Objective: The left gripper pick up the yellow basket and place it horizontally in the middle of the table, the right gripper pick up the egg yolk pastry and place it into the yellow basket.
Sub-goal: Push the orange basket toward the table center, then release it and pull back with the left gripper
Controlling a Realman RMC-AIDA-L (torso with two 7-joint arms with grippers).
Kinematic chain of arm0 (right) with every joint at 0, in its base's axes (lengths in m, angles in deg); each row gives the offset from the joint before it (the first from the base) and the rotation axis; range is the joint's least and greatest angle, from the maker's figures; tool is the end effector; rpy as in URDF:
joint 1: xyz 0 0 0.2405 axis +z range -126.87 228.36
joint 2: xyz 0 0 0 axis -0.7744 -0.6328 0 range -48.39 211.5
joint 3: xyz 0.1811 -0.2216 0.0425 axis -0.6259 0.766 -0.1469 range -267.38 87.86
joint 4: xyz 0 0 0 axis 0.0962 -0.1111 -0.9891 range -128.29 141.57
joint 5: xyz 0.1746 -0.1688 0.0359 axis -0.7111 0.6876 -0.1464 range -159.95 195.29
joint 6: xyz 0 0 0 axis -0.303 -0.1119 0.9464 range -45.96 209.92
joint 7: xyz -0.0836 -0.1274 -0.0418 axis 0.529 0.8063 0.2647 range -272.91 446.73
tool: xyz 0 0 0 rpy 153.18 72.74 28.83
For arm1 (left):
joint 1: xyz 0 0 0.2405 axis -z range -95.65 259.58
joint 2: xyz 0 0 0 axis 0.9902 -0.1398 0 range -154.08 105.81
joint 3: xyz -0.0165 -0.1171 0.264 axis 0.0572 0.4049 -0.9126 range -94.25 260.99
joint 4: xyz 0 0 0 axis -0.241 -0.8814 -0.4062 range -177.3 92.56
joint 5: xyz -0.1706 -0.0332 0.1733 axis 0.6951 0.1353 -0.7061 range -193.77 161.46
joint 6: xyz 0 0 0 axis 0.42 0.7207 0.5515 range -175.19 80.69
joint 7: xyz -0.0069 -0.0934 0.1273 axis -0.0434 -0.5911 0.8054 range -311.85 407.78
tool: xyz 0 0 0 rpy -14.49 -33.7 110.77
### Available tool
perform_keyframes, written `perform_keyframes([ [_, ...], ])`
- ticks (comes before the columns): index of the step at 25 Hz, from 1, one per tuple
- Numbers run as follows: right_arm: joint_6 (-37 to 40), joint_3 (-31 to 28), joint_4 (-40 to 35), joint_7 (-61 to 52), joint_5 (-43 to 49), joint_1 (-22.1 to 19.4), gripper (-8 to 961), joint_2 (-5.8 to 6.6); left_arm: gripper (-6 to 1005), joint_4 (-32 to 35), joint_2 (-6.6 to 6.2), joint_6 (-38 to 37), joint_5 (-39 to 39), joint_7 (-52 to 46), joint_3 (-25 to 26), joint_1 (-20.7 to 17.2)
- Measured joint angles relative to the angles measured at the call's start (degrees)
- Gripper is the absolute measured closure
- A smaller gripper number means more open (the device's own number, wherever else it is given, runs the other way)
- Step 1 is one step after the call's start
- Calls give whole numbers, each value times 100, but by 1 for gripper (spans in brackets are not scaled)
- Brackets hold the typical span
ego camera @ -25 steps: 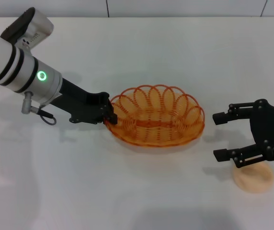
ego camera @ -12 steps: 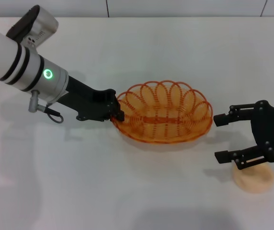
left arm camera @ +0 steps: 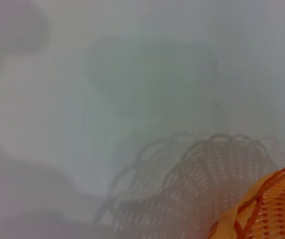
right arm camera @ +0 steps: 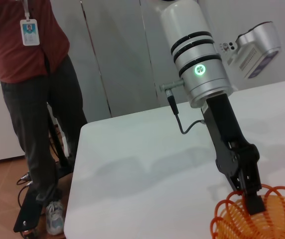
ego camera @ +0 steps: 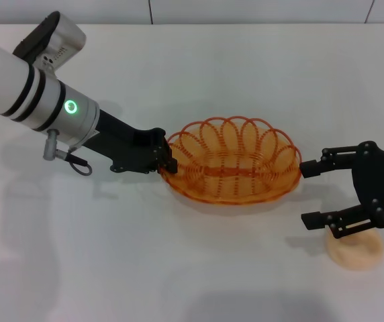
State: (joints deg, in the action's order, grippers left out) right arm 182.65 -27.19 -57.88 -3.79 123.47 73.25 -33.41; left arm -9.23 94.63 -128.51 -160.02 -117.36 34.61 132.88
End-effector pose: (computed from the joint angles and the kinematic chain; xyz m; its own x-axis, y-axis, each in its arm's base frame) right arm 0.2458 0.3464 0.0167 0.9340 -0.1579 -0.3205 -0.1722 -0.9849 -0.0166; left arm -0.2386 0.4396 -0.0771 0.0125 0.9992 0.0393 0.9944 -0.0083 -0.1053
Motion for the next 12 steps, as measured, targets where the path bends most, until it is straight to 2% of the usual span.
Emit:
perform_keyframes([
  [12, 6, 0, 1, 0, -1, 0, 127, 0, 900, 0, -35, -41, 33, 0, 15, 6],
])
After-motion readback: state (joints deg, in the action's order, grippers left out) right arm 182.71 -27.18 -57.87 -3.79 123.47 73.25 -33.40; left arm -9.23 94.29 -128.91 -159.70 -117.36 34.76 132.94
